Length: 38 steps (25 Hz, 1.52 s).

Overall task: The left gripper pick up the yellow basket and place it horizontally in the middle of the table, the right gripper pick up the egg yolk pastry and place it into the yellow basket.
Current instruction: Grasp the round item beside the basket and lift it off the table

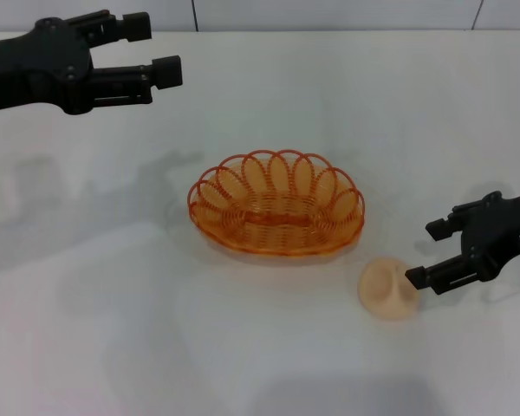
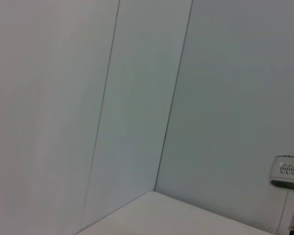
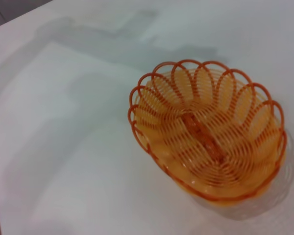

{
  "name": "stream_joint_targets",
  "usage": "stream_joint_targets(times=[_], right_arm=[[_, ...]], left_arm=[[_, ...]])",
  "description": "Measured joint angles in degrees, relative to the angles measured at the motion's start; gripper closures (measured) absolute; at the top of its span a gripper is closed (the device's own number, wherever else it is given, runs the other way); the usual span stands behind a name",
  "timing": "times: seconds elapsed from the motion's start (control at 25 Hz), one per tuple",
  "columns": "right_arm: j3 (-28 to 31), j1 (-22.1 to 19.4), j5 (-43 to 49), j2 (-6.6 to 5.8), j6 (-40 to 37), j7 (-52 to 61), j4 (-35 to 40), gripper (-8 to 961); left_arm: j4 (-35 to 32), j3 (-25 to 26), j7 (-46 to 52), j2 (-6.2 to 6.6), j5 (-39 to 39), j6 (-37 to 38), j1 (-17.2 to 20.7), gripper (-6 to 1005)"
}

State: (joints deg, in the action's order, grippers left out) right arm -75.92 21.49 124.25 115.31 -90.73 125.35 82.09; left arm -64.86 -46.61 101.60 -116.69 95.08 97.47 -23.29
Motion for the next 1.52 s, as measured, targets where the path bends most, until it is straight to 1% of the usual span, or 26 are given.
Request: stream_joint_targets(times=[0.56,0.84,1.16,1.52], right_arm=[[-6.51,0.76,0.52,0.07,6.25,0.44,-3.05,214],[-7.99,0.68,0.55,0.09,7.29,1.02,-3.16,222],[-8.16,0.74,0.56,0.10,7.48,1.04,-4.51,230],[-8.94,0.79,0.58,0.09,7.52,1.04,-4.68,338]], left_arm=[[0.32,-0.01,-0.05,-0.11,0.30,-0.06,-0.43,110],[0.35,0.03,-0.08,-0.11,0.32,-0.26,-0.44,109],[0.46,0.03,-0.09,-0.16,0.32,-0.43,-0.44,109],[0.46,0.03,-0.09,-0.33,0.14,-0.45,-0.35,109]])
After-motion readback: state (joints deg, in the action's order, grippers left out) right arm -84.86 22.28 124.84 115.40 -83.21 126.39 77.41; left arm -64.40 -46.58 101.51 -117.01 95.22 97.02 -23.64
